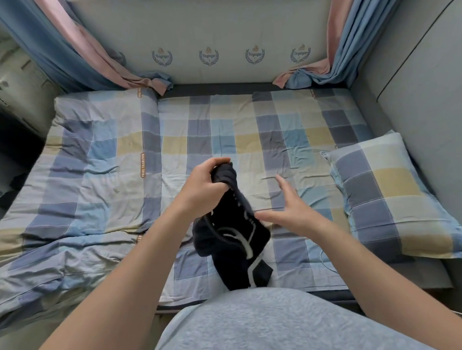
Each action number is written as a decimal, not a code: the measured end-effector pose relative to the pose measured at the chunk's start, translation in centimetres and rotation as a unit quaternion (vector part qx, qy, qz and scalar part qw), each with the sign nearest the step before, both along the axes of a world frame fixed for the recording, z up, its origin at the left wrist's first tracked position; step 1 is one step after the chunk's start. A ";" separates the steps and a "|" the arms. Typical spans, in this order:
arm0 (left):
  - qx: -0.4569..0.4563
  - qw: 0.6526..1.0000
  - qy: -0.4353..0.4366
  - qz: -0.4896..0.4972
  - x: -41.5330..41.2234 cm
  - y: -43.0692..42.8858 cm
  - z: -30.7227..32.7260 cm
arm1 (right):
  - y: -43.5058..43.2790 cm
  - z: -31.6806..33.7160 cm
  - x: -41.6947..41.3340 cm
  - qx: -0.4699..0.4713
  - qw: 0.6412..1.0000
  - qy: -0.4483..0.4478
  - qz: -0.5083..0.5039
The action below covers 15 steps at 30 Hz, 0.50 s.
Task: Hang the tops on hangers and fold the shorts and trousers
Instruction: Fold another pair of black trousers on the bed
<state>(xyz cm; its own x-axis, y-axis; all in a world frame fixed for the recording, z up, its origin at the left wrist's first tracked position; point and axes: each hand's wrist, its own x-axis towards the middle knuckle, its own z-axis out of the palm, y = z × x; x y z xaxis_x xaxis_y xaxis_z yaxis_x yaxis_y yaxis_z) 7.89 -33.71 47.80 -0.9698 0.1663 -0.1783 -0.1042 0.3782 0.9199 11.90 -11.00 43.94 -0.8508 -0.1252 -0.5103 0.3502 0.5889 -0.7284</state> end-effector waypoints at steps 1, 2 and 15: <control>-0.004 1.000 0.013 -0.016 0.1 0.1 0.5 | -0.9 0.4 -0.4 -0.025 0.998 0.039 0.030; -0.001 0.999 0.021 -0.030 0.2 0.3 1.0 | -1.9 0.7 -0.8 -0.051 0.995 0.061 0.060; -0.325 0.935 0.123 0.071 -0.5 -4.0 -4.0 | -1.4 2.0 -4.8 0.010 0.951 0.288 -0.111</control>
<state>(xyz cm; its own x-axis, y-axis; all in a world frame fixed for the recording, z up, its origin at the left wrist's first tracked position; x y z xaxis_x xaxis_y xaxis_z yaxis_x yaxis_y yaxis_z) 7.44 -37.74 43.80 -0.9989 -0.0331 0.0340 -0.0115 0.8638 0.5037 7.07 -12.44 45.95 -0.9943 0.0953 0.0481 0.0139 0.5622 -0.8269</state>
